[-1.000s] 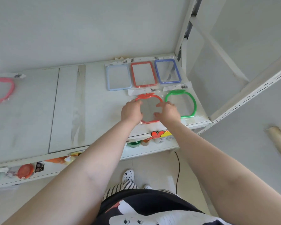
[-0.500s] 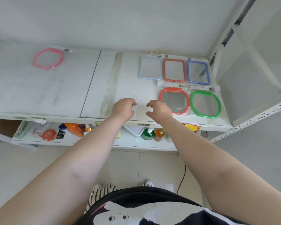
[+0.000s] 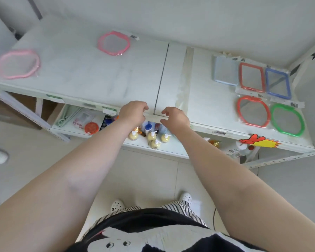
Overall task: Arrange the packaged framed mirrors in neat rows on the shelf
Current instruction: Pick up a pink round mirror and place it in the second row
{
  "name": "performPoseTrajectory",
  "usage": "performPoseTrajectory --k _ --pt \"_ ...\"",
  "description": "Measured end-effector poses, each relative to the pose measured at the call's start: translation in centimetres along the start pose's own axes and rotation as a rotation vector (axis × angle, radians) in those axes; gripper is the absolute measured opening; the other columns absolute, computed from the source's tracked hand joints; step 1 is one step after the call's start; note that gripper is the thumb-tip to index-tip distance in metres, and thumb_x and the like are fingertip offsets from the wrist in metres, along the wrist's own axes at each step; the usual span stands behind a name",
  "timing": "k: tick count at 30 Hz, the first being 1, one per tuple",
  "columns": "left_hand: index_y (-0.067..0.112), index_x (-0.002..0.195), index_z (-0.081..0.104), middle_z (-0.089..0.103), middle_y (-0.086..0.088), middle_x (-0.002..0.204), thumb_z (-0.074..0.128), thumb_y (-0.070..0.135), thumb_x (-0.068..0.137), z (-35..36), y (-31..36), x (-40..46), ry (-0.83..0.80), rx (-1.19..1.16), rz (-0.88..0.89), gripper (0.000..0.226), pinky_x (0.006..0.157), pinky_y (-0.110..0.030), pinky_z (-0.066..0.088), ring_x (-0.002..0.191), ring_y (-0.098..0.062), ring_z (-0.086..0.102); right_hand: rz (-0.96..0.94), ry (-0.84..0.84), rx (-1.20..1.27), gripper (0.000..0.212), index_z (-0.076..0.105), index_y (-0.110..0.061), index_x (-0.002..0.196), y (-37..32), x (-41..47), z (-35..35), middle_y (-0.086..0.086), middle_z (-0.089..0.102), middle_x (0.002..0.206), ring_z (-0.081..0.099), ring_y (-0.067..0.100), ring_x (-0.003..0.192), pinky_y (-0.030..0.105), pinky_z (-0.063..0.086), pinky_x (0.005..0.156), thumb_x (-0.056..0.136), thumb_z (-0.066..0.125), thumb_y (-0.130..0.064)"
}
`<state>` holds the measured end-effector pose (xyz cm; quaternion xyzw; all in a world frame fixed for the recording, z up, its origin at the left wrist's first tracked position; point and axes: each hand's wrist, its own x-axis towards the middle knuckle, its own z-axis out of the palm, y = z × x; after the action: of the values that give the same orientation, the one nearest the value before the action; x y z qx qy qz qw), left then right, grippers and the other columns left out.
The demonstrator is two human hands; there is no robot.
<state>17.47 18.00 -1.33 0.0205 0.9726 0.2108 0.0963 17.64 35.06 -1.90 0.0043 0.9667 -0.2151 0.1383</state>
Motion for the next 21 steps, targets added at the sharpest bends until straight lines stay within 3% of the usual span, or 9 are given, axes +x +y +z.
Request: performPoseTrajectory --k 7,21 --pt "0.022 0.125 0.058 0.063 0.002 0.125 0.054 0.006 0.083 -4.4 -8.1 -0.2 0.050 -0.003 -0.025 0.046 0.086 -0.030 0.046 0.118 -0.021 0.057 -0.033 0.011 -0.038 0.037 0.059 -0.026 0.124 -8.7 1.1 2.8 -0.002 0.062 0.121 0.056 0.019 0.113 0.032 0.049 0.083 0.087 0.061 -0.027" --pt "0.021 0.127 0.057 0.062 0.000 0.126 0.054 0.008 0.086 -9.2 -18.0 6.3 0.050 0.003 -0.096 0.043 0.092 -0.032 0.044 0.120 -0.021 0.054 -0.097 -0.037 -0.028 0.035 0.059 -0.027 0.122 -18.1 11.8 6.0 -0.003 0.059 0.124 0.054 0.018 0.115 0.031 0.047 0.084 0.087 0.060 -0.027"
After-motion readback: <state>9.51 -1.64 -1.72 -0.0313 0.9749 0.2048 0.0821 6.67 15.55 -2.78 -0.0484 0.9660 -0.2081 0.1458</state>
